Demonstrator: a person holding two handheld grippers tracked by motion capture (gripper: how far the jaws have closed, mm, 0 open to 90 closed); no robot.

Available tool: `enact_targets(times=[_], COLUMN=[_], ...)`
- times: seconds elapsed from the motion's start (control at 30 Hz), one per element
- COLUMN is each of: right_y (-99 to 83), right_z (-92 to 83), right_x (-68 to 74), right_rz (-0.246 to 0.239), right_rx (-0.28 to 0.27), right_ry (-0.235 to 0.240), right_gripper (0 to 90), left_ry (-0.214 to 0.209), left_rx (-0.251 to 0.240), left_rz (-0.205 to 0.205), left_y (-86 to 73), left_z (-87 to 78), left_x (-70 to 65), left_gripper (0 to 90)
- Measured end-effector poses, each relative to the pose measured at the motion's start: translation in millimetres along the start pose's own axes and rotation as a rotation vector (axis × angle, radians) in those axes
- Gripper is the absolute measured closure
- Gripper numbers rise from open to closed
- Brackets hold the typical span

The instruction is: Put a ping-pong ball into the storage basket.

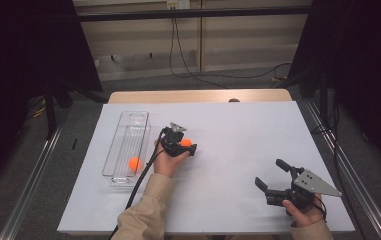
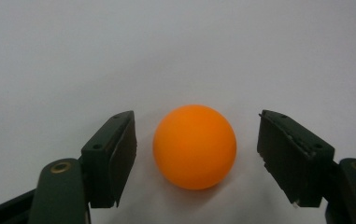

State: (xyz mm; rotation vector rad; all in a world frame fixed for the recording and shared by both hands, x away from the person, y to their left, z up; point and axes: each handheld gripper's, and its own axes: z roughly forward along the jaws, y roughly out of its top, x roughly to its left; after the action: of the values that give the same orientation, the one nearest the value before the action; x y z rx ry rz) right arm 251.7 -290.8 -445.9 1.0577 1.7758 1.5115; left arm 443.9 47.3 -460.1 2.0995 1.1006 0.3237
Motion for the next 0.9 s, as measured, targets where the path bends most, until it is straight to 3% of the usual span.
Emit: enact_targets(times=[0.23, 0.9], right_y=[0.0, 0.0], right_z=[0.0, 0.0], right_x=[-0.1, -0.2], right_rz=[0.000, 0.000], right_rx=[0.000, 0.000], right_ry=[0.000, 0.001], right_gripper=[4.9, 4.9], left_ry=[0.000, -0.011], left_rx=[0.010, 0.026], left_rz=[0.006, 0.006], left_y=[-0.6, -2.2], left_z=[0.3, 3.8], left_x=[1.2, 1.6], left_gripper=[36.0, 43.7])
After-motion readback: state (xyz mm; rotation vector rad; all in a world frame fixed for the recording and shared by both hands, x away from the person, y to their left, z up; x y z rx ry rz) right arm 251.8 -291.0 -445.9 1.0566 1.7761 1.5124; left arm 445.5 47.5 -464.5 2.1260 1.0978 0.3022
